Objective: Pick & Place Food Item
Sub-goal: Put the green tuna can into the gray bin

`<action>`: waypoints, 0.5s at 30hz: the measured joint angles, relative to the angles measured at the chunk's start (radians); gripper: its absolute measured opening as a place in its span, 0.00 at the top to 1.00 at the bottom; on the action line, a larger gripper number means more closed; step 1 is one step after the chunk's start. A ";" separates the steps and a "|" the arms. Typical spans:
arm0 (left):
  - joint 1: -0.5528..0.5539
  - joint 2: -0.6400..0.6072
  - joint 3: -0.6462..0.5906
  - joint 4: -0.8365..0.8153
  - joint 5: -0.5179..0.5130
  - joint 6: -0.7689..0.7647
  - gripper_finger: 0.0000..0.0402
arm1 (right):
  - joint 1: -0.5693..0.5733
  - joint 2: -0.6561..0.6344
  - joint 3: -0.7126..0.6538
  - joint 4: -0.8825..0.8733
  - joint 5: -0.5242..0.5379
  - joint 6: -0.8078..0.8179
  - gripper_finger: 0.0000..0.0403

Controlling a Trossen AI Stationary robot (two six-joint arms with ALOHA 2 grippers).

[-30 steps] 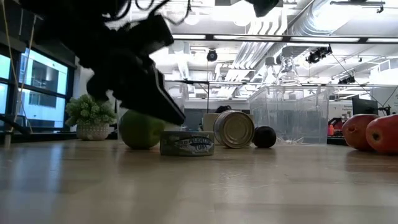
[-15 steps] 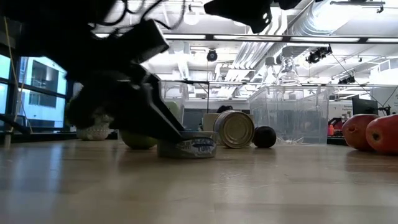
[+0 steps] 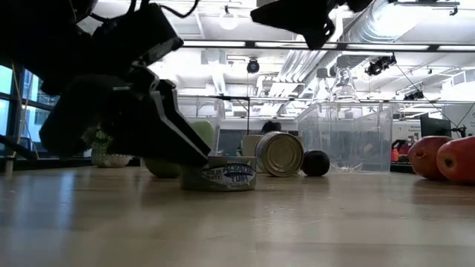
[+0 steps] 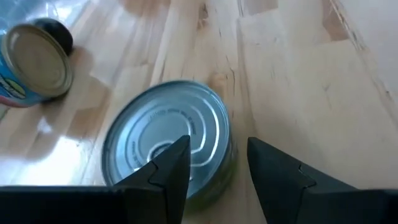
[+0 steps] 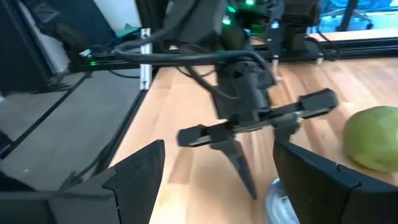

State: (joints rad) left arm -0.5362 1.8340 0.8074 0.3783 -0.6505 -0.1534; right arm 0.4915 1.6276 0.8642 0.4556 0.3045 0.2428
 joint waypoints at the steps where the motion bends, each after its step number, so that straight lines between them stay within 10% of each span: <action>1: 0.000 0.010 0.000 0.001 0.000 -0.002 0.62 | 0.006 0.000 0.000 0.000 -0.001 0.000 0.28; 15: -0.036 0.042 0.003 0.017 -0.013 -0.030 0.62 | 0.029 0.000 0.000 -0.004 0.010 -0.004 0.28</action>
State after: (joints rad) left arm -0.5726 1.8763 0.8101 0.3958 -0.6637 -0.1832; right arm 0.5209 1.6276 0.8642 0.4512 0.3145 0.2387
